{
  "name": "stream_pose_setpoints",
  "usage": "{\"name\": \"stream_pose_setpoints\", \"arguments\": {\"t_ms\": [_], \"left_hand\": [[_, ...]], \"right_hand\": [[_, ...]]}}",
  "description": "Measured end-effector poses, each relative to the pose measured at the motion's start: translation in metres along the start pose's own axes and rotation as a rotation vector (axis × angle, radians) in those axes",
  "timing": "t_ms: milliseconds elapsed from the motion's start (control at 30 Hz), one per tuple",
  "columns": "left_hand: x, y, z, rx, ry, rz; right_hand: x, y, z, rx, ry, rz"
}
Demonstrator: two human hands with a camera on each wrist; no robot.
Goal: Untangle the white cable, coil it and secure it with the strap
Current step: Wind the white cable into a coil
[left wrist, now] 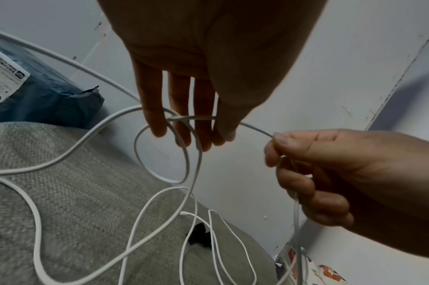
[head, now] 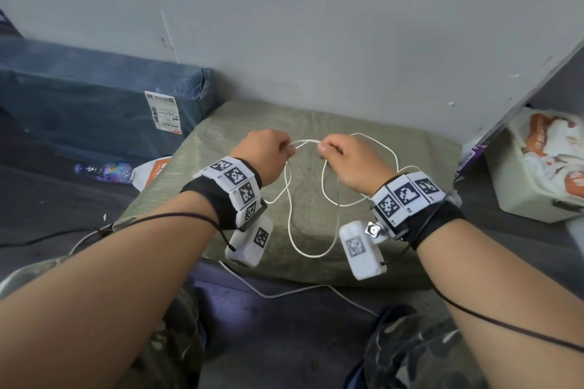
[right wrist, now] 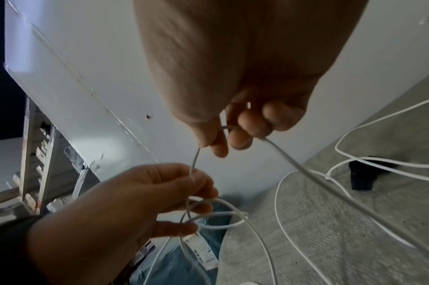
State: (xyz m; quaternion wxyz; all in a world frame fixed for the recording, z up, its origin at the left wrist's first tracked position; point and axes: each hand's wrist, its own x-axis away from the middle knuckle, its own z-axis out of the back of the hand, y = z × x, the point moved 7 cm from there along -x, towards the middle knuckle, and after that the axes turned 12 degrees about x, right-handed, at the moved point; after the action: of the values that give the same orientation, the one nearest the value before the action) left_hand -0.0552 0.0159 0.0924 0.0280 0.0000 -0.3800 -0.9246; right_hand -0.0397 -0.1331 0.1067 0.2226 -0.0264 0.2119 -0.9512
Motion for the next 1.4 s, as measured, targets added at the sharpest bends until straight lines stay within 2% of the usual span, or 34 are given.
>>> {"name": "stream_pose_setpoints", "arguments": {"t_ms": [67,200,267,333,400,433,533,633,700,767,833,967,1100,1267,1400], "left_hand": [[-0.002,-0.006,0.002,-0.024,-0.026,0.025],[-0.006,-0.022,0.013,-0.044,-0.023,0.113],[-0.007,-0.024,0.016,-0.040,-0.015,0.128],[-0.006,-0.021,0.014,-0.030,-0.006,0.111],[-0.003,-0.014,0.009,-0.015,-0.013,0.078],[-0.002,-0.011,0.006,-0.010,-0.023,0.063],[0.002,0.000,-0.008,0.031,-0.056,0.021],[0.005,0.009,-0.014,0.080,-0.053,-0.013],[0.005,0.009,-0.015,0.112,-0.062,-0.018],[0.005,0.005,-0.012,0.150,-0.061,-0.011],[0.004,0.002,-0.009,0.214,-0.042,0.002],[0.004,0.006,-0.009,0.365,-0.025,0.030],[0.000,-0.008,-0.006,0.284,-0.005,0.127],[-0.005,-0.038,0.015,0.090,0.077,0.285],[-0.010,-0.060,0.034,0.107,0.155,0.402]], "right_hand": [[-0.003,0.009,0.011,-0.057,0.073,-0.058],[-0.007,0.049,0.036,-0.218,0.240,-0.302],[-0.007,0.060,0.037,-0.202,0.218,-0.369],[-0.006,0.063,0.030,-0.076,0.130,-0.386],[-0.005,0.058,0.023,0.083,0.080,-0.353],[-0.004,0.050,0.020,0.088,0.072,-0.318],[-0.002,0.016,0.002,-0.075,-0.028,-0.151],[0.002,-0.005,-0.020,-0.039,-0.172,-0.009],[0.001,-0.004,-0.016,-0.002,-0.145,0.002],[0.001,0.001,-0.009,-0.065,-0.122,-0.015],[0.002,0.000,-0.008,-0.135,-0.148,0.001],[0.002,0.004,-0.020,-0.071,-0.203,-0.042],[-0.002,0.031,-0.008,-0.093,-0.073,-0.238],[0.000,0.075,0.022,-0.292,0.186,-0.524],[0.010,0.099,0.041,-0.495,0.336,-0.695]]}}
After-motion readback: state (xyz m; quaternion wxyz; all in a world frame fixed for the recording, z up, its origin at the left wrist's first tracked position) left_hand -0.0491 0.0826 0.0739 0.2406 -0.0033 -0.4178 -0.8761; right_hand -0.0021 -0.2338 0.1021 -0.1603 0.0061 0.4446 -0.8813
